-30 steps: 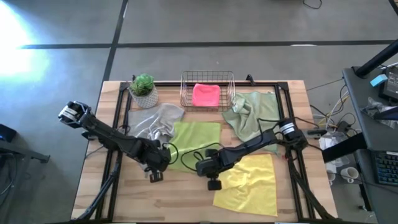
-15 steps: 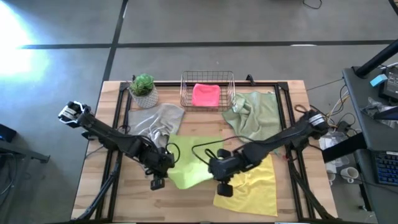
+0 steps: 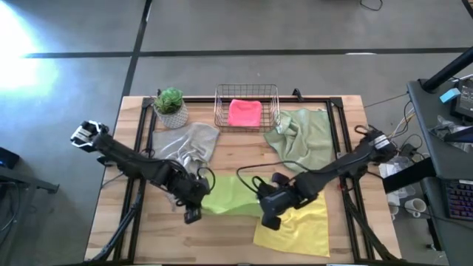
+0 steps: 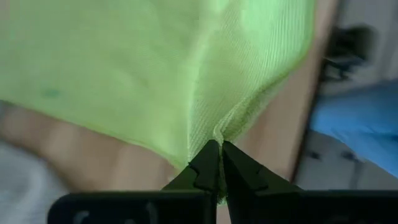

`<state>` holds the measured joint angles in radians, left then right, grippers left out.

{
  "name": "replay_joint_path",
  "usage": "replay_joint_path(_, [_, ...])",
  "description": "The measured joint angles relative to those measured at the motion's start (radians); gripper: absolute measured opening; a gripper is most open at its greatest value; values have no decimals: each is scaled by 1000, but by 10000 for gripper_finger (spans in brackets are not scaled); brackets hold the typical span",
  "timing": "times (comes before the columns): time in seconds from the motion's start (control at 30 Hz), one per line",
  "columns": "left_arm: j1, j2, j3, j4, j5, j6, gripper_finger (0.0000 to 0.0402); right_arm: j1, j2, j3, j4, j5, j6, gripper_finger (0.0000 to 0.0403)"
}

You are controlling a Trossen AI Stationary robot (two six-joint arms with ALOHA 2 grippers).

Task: Fold microfiber towels
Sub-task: Fold the light green towel

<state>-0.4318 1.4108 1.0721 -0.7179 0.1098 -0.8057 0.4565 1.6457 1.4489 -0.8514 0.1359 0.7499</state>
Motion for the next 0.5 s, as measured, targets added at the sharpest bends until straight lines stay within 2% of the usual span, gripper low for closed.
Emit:
replay_joint_path(0.2, [51,57,-6,-53,-123,0,0,-69,109,-20,-10,24,1,8])
replay_joint_path(0.5, [131,176,-41,-50,-169,0,0,-146,222,-21,-84,26,57,8])
